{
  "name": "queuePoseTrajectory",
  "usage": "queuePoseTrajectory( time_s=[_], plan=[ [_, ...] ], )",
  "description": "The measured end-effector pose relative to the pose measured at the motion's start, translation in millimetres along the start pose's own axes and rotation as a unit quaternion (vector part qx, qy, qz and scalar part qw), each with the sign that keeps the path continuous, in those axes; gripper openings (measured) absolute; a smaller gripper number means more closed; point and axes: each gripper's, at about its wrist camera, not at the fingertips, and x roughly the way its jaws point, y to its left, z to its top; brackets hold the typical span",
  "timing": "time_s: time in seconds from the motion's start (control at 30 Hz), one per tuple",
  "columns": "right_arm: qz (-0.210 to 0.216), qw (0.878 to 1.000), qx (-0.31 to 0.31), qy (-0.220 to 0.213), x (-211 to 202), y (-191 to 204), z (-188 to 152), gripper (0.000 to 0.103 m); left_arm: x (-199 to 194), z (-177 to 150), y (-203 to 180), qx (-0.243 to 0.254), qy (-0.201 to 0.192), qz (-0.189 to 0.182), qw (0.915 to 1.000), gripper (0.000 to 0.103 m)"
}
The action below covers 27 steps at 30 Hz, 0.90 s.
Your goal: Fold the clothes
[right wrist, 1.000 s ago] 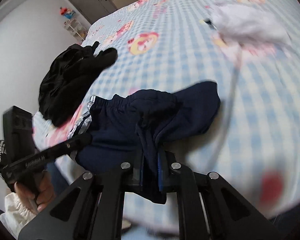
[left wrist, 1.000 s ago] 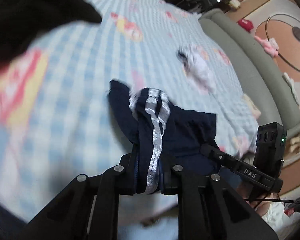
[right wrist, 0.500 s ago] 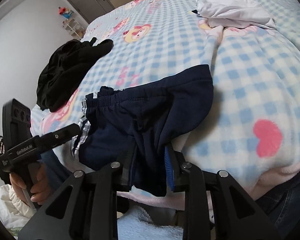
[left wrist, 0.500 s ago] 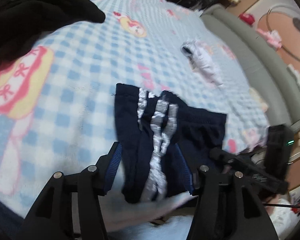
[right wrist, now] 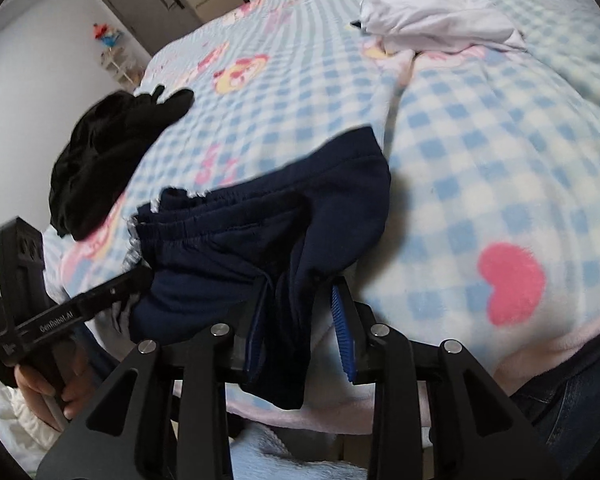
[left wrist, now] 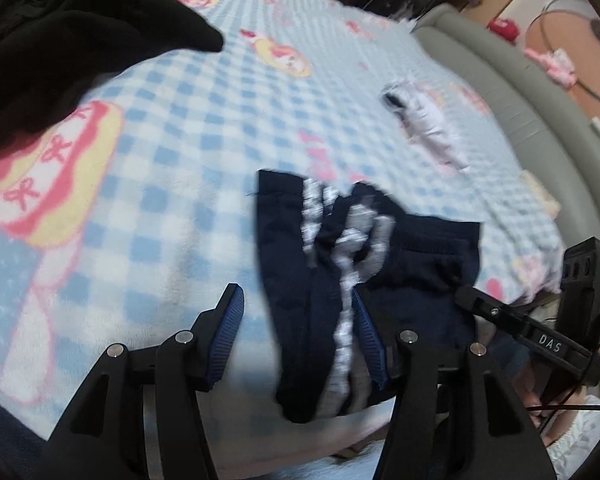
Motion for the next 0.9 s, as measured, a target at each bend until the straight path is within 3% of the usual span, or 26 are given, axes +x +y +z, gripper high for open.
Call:
queuePoseTrajectory(
  time_s=[0.07, 0.17, 0.27, 0.43, 0.57, 0.63, 0.7, 0.77, 0.9],
  plan=[
    [0.015, 1.0, -0.02, -0.007, -4, 11, 1, 0.033, 0, 0, -3, 0.003, -0.001, -0.013, 0.9999, 0.057],
    [0.007, 0.999, -0.044, 0.009, 7, 22, -3, 0.04, 8, -1, -1, 0.013, 0.015, 0.012, 0.9997, 0.057],
    [-0.011, 0.998, -0.043, 0.033, 24, 16, -9, 0.035, 3, 1, 9, -0.01, 0.01, 0.017, 0.9998, 0.057],
    [-0.023, 1.0, -0.017, 0.002, 10, 3, -1, 0.035, -3, 1, 15, -0.029, 0.001, 0.02, 0.9994, 0.057],
    [0.008, 1.0, 0.015, -0.008, 3, -4, 2, 0.037, -11, 0, 10, -0.034, -0.014, -0.031, 0.9989, 0.057],
    [0.024, 1.0, 0.006, -0.004, 3, 0, 0, 0.041, -8, 0, 8, -0.03, -0.007, -0.038, 0.9988, 0.057],
    [0.025, 1.0, -0.014, 0.007, 9, 10, -2, 0.045, -3, -3, 8, -0.025, 0.006, -0.013, 0.9996, 0.057],
    [-0.003, 0.999, -0.037, 0.017, 16, 16, -5, 0.044, 0, -5, 10, -0.022, 0.01, 0.011, 0.9996, 0.057],
    [-0.036, 0.999, -0.038, 0.008, 10, 11, -5, 0.038, -13, -5, 14, -0.034, -0.017, 0.015, 0.9992, 0.057]
  ],
)
